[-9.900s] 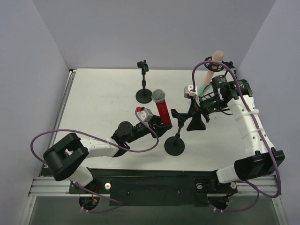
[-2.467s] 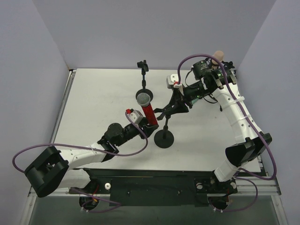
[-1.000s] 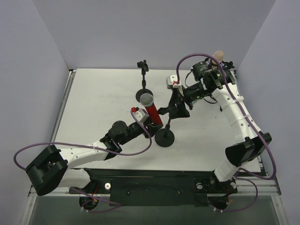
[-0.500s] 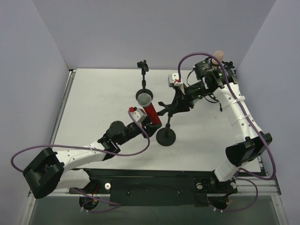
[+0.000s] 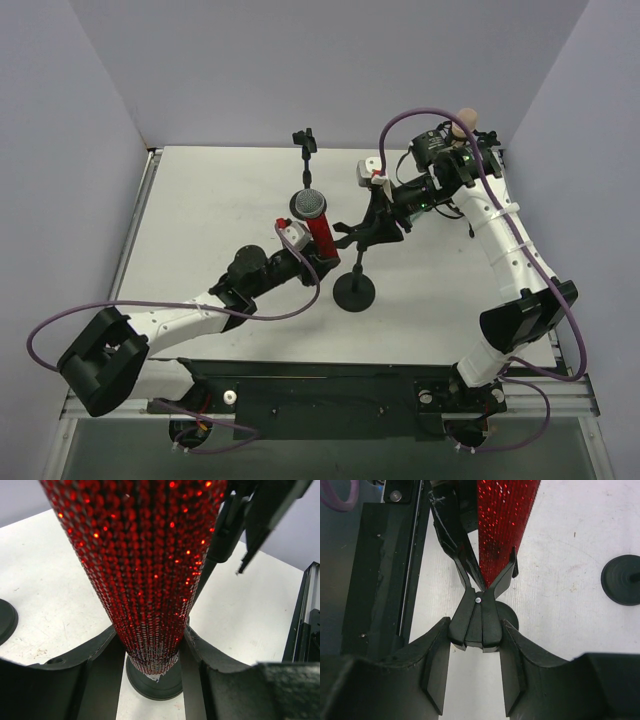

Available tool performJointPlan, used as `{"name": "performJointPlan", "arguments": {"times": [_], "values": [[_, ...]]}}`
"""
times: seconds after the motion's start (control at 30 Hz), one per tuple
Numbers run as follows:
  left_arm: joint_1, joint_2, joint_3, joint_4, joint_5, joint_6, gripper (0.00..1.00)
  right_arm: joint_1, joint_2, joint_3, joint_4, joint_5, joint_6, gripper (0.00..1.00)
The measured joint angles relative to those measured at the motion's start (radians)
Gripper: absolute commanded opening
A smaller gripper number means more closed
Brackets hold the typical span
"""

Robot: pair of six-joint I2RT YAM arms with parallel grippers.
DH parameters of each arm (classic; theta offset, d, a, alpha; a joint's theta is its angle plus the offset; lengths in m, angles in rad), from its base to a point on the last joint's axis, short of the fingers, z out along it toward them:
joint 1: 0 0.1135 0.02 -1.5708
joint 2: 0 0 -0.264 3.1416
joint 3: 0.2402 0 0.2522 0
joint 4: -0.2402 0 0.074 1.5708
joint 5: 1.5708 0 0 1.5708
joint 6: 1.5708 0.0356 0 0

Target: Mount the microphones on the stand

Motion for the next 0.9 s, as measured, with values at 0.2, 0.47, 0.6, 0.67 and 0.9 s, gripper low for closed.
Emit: {"name": "performJointPlan", "arguments": {"times": [0.2,0.47,0.6,0.67,0.9], "values": [[0.007,0.063,0.059,-0.029,0.044,0.003,0.0,-0.001,0.005,0.003,-0.01,-0.007,-0.013,0.04],[-0.008,0.069,0.063,-0.028,0.036,0.003,0.0,-0.008,0.006,0.007,-0.022,0.001,-0.015,0.03],[-0.022,0.068,0.063,-0.028,0.012,0.003,0.0,-0.008,0.006,0.01,-0.027,0.006,-0.015,0.03],[-0.027,0.068,0.063,-0.028,0.0,0.003,0.0,-0.008,0.006,0.011,-0.029,0.009,-0.015,0.05],[-0.043,0.055,0.054,-0.028,-0.048,0.003,0.0,-0.008,0.007,0.012,-0.029,0.01,-0.012,0.38]]}}
